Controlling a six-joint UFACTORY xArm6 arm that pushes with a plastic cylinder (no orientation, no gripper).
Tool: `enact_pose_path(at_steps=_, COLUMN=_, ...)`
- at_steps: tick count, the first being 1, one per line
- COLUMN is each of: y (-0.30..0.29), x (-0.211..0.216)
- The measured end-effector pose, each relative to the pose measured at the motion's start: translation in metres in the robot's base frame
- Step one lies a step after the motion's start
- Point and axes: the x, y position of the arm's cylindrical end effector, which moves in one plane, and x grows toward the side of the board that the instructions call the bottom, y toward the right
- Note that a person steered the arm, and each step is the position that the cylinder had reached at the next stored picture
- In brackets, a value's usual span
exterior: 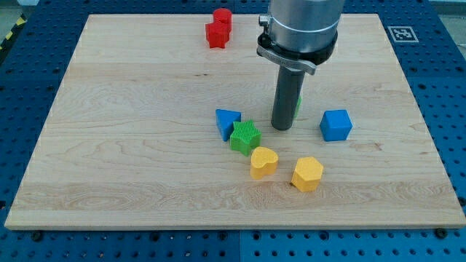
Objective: Move the green circle closer to the red star
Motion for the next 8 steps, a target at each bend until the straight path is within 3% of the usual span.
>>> enact_pose_path(at_steps=3, y=0.0, x=-0.048)
enact_pose_path(at_steps=6, y=0.029, x=-0.035)
enact_pose_path(at_steps=8, y=0.031, x=-0.061)
